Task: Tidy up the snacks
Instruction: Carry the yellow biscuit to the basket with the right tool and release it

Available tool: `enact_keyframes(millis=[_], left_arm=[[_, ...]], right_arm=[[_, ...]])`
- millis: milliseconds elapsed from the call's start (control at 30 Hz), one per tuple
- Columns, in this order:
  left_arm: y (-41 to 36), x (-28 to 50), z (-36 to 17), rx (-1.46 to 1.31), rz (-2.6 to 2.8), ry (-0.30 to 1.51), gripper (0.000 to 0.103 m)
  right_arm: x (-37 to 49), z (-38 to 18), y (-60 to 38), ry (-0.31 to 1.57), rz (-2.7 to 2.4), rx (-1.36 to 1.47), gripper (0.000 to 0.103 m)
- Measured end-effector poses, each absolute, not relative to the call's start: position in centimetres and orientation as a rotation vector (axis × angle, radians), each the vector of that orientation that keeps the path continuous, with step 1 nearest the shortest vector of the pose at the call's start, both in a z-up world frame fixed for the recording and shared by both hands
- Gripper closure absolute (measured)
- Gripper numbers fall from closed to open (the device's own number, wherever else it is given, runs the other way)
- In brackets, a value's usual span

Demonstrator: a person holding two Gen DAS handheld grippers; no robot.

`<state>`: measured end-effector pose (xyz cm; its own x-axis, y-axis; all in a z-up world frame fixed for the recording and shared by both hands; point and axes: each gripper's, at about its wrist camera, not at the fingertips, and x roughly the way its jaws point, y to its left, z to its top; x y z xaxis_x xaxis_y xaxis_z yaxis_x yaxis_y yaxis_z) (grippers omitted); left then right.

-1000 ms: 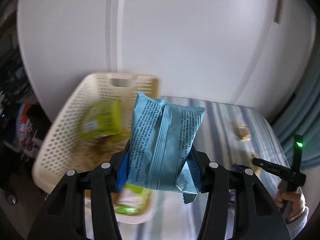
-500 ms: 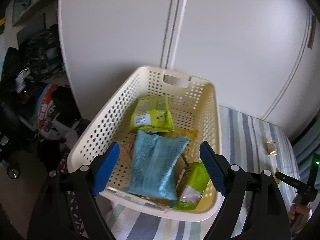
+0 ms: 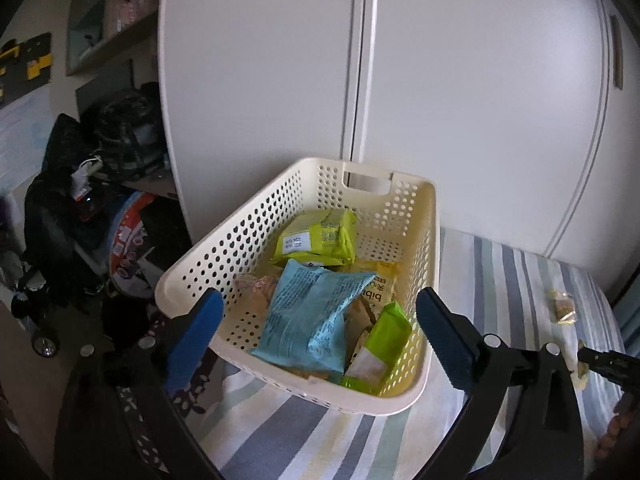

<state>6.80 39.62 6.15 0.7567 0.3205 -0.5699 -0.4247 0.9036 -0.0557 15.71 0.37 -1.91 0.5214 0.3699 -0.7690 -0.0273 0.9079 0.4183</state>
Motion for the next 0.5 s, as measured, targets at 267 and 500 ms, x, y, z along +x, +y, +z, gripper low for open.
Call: enact_keyframes(millis=[267, 500], left_arm=[[39.9, 6.2, 3.9, -0.209, 0.471, 0.557, 0.005], [40.5, 5.6, 3.5, -0.225, 0.508, 0.554, 0.005]], right_arm=[[14.8, -1.1, 0.4, 0.943, 0.242, 0.363, 0.056], [14.3, 1.3, 3.4, 0.892, 0.302, 0.323, 0.056]])
